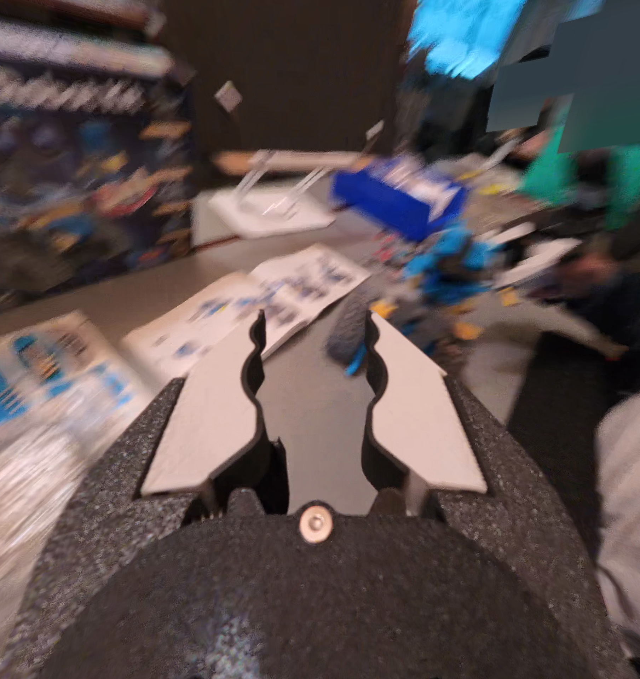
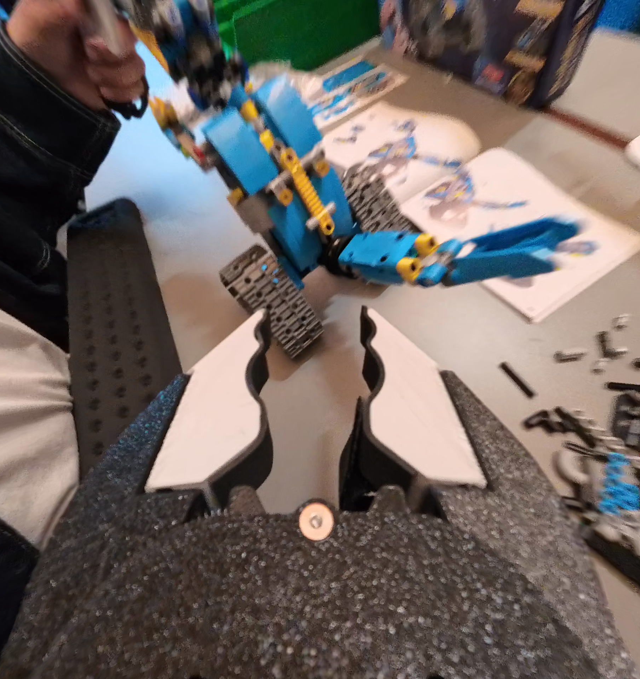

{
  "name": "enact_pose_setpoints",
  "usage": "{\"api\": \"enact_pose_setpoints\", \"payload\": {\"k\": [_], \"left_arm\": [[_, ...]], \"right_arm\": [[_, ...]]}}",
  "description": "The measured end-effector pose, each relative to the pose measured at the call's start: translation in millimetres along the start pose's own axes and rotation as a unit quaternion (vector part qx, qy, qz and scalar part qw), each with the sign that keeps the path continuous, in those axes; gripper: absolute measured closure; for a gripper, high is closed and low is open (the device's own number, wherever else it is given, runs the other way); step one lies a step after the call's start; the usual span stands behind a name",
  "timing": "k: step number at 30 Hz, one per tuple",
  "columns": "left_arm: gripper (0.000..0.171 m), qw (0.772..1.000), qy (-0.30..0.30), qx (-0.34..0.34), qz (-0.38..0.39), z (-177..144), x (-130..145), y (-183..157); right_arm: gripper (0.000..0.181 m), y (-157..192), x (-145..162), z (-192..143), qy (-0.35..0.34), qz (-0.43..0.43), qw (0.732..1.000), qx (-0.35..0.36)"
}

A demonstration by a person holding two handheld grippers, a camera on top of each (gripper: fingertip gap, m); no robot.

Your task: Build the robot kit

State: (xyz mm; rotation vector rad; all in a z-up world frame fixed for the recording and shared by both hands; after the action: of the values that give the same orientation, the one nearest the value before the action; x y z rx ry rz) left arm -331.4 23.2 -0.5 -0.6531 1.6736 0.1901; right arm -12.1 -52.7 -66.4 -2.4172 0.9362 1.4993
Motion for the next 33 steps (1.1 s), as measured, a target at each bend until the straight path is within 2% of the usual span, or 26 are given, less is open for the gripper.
{"api": "enact_pose_setpoints", "payload": {"k": [1,3,5,7,9,11,13,14,19,24,29,33], "left_arm": [[0.115,0.996,0.062,-0.061,-0.015,-1,9,27],[0.104,0.963,0.193,-0.188,-0.022,-5,28,82],[0.097,0.928,0.272,-0.253,-0.012,3,36,126],[0.094,0.907,0.320,-0.275,-0.004,22,37,163],[0.086,0.890,0.383,-0.241,-0.051,47,49,188],[0.077,0.854,0.443,-0.260,-0.083,58,59,216],[0.069,0.830,0.485,-0.261,-0.090,66,71,233],[0.067,0.815,0.503,-0.270,-0.103,68,78,240],[0.054,0.795,0.525,-0.266,-0.148,73,100,250],[0.057,0.810,0.496,-0.276,-0.149,75,100,251],[0.062,0.818,0.478,-0.283,-0.148,75,100,247],[0.073,0.822,0.478,-0.275,-0.139,79,98,244]], "right_arm": [[0.133,-5,-10,-10,-0.015,-0.005,1.000,0.016],[0.131,-17,-31,-25,-0.037,-0.018,0.998,0.055],[0.130,-40,-53,-39,-0.064,-0.027,0.991,0.114],[0.128,-72,-72,-51,-0.084,-0.035,0.981,0.171],[0.127,-112,-89,-63,-0.089,-0.039,0.968,0.230],[0.122,-143,-102,-63,-0.084,-0.037,0.969,0.229],[0.110,-174,-99,-50,-0.041,-0.024,0.972,0.230],[0.111,-183,-97,-42,-0.024,-0.026,0.972,0.231],[0.120,-182,-83,-20,-0.023,-0.047,0.974,0.219],[0.123,-172,-65,-12,-0.032,-0.025,0.984,0.173],[0.127,-172,-48,5,0.021,0.005,0.994,0.106],[0.115,-181,-33,36,0.122,0.006,0.992,0.039]]}}
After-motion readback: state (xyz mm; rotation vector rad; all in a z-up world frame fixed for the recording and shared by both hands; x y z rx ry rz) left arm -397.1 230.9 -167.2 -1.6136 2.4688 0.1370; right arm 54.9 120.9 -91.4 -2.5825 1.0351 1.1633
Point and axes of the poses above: each gripper's, where its closed fingertips meet, z out along the fingers, x out of its underside, y = z × x across the jaws, the point moved 3 cm from there along -z, back along the fingers, and after that the axes turned 1 degree about x, right-handed, at the moved point
